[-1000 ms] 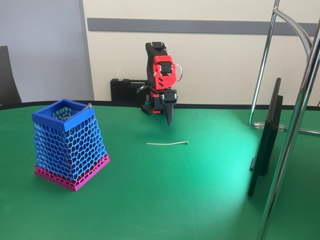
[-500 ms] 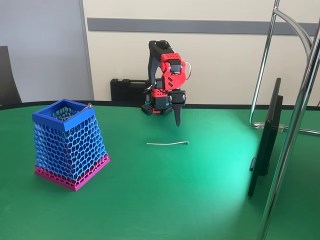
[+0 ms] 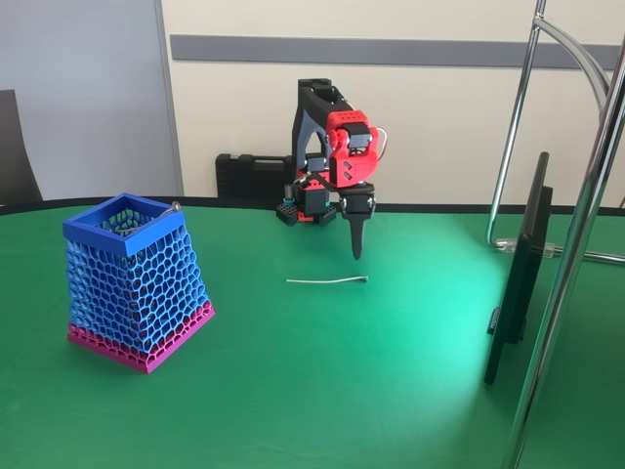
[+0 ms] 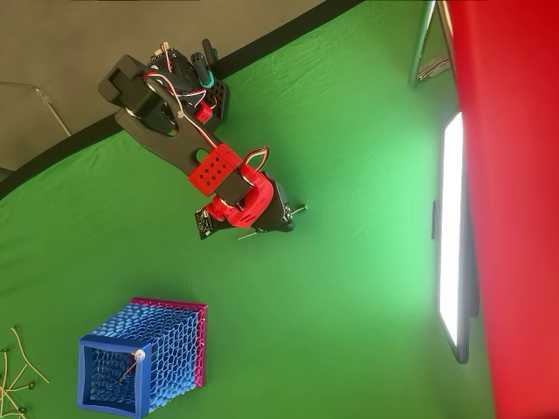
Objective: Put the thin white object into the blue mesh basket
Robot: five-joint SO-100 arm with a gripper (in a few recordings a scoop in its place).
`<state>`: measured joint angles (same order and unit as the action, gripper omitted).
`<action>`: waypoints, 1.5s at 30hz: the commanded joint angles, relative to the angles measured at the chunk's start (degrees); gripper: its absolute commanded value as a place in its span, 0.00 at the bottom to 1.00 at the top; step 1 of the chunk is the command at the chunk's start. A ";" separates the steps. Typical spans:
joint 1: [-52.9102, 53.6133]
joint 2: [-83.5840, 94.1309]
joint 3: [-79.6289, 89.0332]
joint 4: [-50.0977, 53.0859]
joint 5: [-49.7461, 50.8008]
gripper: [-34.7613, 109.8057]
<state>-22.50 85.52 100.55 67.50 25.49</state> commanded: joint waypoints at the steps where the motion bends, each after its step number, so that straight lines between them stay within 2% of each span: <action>1: -0.09 -1.41 -3.43 0.35 -0.09 0.38; 32: -1.67 -20.30 -14.41 4.39 -3.52 0.35; 45: -0.97 -22.06 -15.47 4.39 -6.15 0.25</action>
<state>-23.64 63.11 86.92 71.63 20.04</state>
